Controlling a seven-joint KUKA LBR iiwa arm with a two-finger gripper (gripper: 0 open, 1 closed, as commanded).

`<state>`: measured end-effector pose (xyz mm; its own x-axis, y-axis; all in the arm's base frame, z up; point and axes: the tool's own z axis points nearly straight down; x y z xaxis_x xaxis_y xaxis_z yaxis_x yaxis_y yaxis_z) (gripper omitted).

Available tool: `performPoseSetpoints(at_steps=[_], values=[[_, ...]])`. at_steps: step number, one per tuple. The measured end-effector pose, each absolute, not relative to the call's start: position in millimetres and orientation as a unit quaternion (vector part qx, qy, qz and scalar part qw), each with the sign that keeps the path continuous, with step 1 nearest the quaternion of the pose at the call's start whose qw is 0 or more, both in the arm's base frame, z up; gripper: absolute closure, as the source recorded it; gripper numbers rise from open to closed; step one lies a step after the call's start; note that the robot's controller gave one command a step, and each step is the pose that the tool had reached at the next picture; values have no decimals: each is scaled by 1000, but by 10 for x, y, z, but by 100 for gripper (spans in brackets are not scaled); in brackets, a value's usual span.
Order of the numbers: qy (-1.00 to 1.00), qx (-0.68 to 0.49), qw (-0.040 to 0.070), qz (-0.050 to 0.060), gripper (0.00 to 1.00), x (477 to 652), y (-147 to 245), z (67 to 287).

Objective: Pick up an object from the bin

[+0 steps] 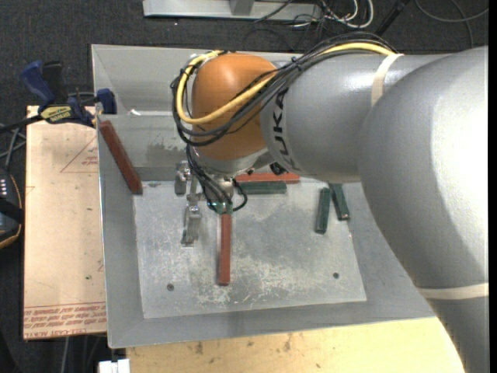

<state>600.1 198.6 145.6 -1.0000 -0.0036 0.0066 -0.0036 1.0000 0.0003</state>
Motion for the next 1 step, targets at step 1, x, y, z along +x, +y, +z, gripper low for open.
performPoseSetpoints(at_steps=[1], values=[[-1000,0,0,-1,0,6023,1980,1500]])
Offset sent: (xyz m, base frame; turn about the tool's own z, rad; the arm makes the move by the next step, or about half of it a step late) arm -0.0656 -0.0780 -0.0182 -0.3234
